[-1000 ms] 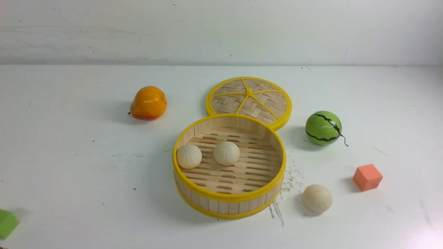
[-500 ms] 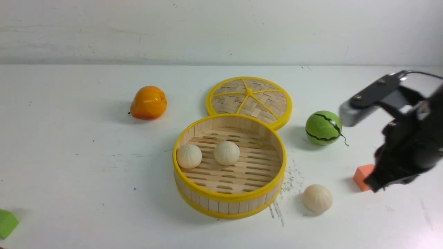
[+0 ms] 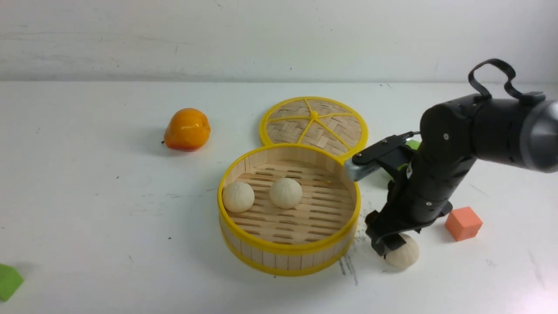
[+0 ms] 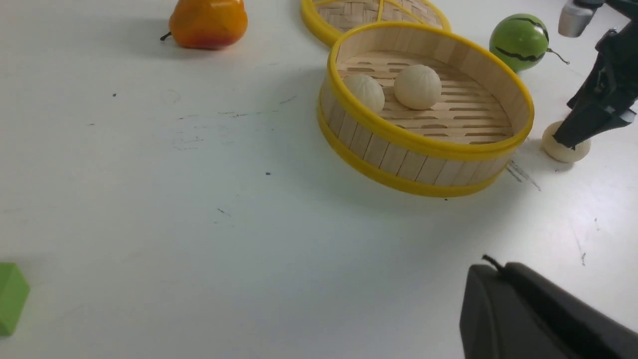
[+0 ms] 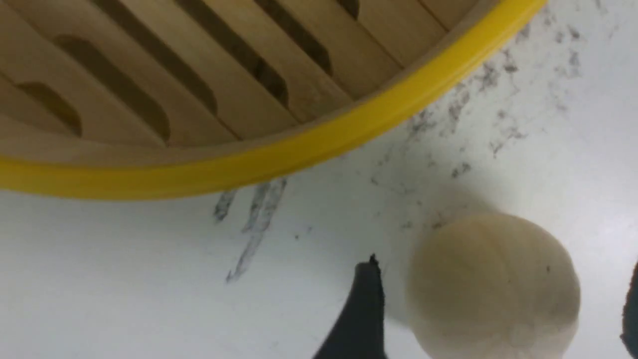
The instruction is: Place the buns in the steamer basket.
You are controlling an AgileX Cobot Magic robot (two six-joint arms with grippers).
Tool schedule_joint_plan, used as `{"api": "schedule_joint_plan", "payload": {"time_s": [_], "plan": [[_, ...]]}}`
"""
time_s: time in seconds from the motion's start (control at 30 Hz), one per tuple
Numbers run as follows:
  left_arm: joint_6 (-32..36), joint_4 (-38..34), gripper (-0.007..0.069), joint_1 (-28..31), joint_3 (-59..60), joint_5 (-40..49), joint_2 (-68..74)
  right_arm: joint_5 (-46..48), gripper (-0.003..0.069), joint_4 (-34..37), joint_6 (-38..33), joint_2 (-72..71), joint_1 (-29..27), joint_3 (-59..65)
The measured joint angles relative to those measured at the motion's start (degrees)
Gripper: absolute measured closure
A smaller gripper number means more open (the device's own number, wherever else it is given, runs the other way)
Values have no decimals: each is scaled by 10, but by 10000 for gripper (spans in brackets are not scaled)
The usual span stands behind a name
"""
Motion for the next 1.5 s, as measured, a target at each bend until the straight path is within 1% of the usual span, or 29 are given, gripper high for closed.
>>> {"api": "schedule_joint_plan", "payload": {"time_s": [0.07, 0.13, 0.17, 0.2, 0.23, 0.27, 0.3, 0.33, 0.37, 0.5, 0.6, 0.7, 0.83, 1.0, 1.03, 1.07, 1.1, 1.13, 1.17, 1.2, 1.3, 1.4, 1.5], "plan": [[0, 0, 637, 0, 0, 1, 0, -3, 74, -4, 2, 7, 0, -1], [0, 1, 637, 0, 0, 1, 0, 0, 208, -4, 3, 15, 0, -1], [0, 1, 637, 0, 0, 1, 0, 1, 208, -4, 3, 16, 0, -1], [0, 7, 637, 0, 0, 1, 0, 7, 351, -6, 3, 20, 0, -1], [0, 8, 637, 0, 0, 1, 0, 9, 422, -9, 3, 21, 0, -1], [0, 8, 637, 0, 0, 1, 0, 12, 512, -14, 3, 21, 0, -3], [0, 8, 637, 0, 0, 1, 0, 16, 582, -19, 3, 18, 1, -6], [0, 9, 637, 0, 0, 1, 0, 25, 624, -23, 3, 12, 1, -13], [0, 10, 637, 0, 0, 1, 0, 33, 638, -28, 3, 7, 2, -20], [0, 10, 637, 0, 0, 2, 0, 83, 641, -39, 3, -24, 13, -64], [0, 10, 637, 0, 0, 3, 0, 109, 641, -29, 3, -59, 45, -133], [0, 10, 636, 0, 0, 4, 0, 105, 641, -9, 3, -57, 76, -180], [0, 10, 634, 0, 0, 4, 0, 81, 640, 0, 3, -22, 102, -194], [0, 10, 629, 0, 0, 4, 0, 45, 589, 1, 6, 50, 116, -194], [0, 10, 627, 0, 0, 4, 0, 41, 528, 1, 17, 68, 116, -194], [0, 10, 627, 0, 0, 4, 0, 39, 484, -1, 23, 77, 116, -194], [0, 10, 627, 0, 0, 4, 0, 39, 484, -1, 23, 79, 116, -194], [0, 10, 626, 0, 0, 4, 0, 39, 436, -5, 29, 86, 116, -194], [0, 10, 624, 0, 0, 4, 0, 38, 358, -9, 33, 92, 116, -194], [0, 10, 624, 0, 0, 4, 0, 37, 302, -10, 33, 94, 116, -194], [0, 10, 622, 0, 0, 4, 0, 38, 192, -10, 34, 92, 116, -195], [0, 10, 621, 0, 0, 4, 0, 53, 143, -10, 39, 82, 116, -202], [0, 10, 619, 0, 0, 4, 0, 73, 147, -12, 42, 44, 116, -211]]}}
